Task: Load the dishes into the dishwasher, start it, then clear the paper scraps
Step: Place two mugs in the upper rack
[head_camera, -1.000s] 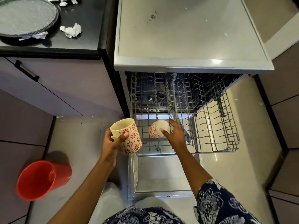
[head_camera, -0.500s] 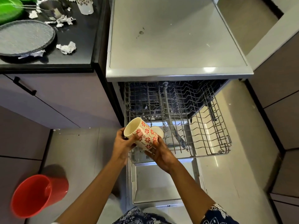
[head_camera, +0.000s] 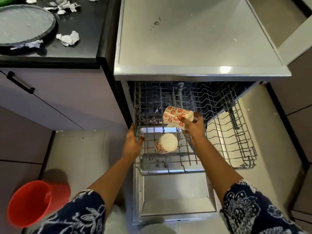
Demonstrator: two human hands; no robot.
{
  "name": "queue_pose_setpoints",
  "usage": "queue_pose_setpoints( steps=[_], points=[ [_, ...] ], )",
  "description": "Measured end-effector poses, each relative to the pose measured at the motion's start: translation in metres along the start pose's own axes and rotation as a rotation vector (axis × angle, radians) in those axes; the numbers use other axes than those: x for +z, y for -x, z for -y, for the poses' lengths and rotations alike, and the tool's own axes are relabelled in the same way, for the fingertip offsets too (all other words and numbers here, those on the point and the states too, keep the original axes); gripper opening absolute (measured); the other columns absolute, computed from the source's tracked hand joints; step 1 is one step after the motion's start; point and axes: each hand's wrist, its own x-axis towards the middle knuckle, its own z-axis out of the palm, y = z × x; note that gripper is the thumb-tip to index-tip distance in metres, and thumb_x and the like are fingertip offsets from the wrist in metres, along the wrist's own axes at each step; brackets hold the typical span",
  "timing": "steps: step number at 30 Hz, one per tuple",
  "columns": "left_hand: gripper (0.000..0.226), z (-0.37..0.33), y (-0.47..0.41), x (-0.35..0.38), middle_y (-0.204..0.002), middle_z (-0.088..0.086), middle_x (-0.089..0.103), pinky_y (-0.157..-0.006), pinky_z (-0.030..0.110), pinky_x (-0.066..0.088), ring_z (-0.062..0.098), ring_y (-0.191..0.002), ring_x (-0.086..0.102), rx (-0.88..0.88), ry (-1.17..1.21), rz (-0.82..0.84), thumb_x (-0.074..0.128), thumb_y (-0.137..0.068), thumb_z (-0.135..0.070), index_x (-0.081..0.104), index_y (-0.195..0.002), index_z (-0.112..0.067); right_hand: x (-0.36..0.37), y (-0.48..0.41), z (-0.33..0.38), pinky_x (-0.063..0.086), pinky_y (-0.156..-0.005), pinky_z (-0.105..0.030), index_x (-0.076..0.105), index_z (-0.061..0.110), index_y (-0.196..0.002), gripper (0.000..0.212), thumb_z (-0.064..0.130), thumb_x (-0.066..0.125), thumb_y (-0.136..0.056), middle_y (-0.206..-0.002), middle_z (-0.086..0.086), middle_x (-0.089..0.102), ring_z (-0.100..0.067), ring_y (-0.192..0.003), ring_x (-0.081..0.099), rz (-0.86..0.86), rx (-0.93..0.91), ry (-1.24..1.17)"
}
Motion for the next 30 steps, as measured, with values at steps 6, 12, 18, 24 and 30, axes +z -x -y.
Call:
queue_pose_setpoints(
  steps=[6, 12, 18, 24, 30],
  points=[
    [0.071, 0.016, -0.005, 0.013, -0.151, -0.002, 0.035, -0.099, 0.050, 0.044, 0.024, -0.125, 0.049, 0.122, 0.074, -0.084, 0.031, -0.088, -0.067, 0.012, -0.149, -0.037, 0.027, -0.031, 0.008, 0.048, -0.092, -0.038, 0.038, 0.018, -0.132, 0.086, 0.041, 0.083, -0.063, -0.129, -0.015, 0.050, -0.033, -0.114, 0.053, 0.055, -0.284, 0.849],
    [0.056, 0.021, -0.009, 0.016, -0.153, -0.008, 0.030, -0.101, 0.046, 0.042, 0.019, -0.132, 0.042, 0.198, 0.093, -0.123, 0.034, -0.097, -0.052, 0.008, -0.147, -0.048, 0.050, -0.036, 0.007, 0.044, -0.092, -0.032, 0.036, 0.020, -0.131, 0.083, 0.041, 0.081, -0.065, -0.131, -0.014, 0.045, -0.034, -0.118, 0.050, 0.153, -0.313, 1.078],
    [0.053, 0.024, -0.010, 0.018, -0.154, -0.009, 0.029, -0.106, 0.046, 0.034, 0.020, -0.136, 0.037, 0.155, 0.162, -0.133, 0.034, -0.099, -0.049, 0.011, -0.146, -0.051, 0.062, -0.051, -0.003, 0.043, -0.094, -0.034, 0.031, 0.019, -0.133, 0.088, 0.046, 0.079, -0.065, -0.132, -0.015, 0.041, -0.034, -0.121, 0.045, 0.159, -0.284, 1.205],
    [0.053, 0.027, -0.011, 0.018, -0.154, -0.009, 0.028, -0.104, 0.041, 0.034, 0.021, -0.136, 0.036, 0.162, 0.188, -0.128, 0.034, -0.099, -0.047, 0.009, -0.145, -0.052, 0.071, -0.059, 0.003, 0.044, -0.097, -0.038, 0.029, 0.022, -0.133, 0.091, 0.050, 0.078, -0.061, -0.134, -0.014, 0.044, -0.036, -0.123, 0.044, 0.179, -0.241, 1.277],
    [0.052, 0.027, -0.012, 0.019, -0.155, -0.009, 0.027, -0.108, 0.048, 0.032, 0.021, -0.137, 0.034, 0.139, 0.204, -0.127, 0.034, -0.098, -0.049, 0.009, -0.144, -0.054, 0.080, -0.062, 0.008, 0.042, -0.100, -0.038, 0.028, 0.017, -0.141, 0.096, 0.054, 0.075, -0.066, -0.138, -0.017, 0.042, -0.035, -0.124, 0.046, 0.215, -0.279, 1.327]
  ],
)
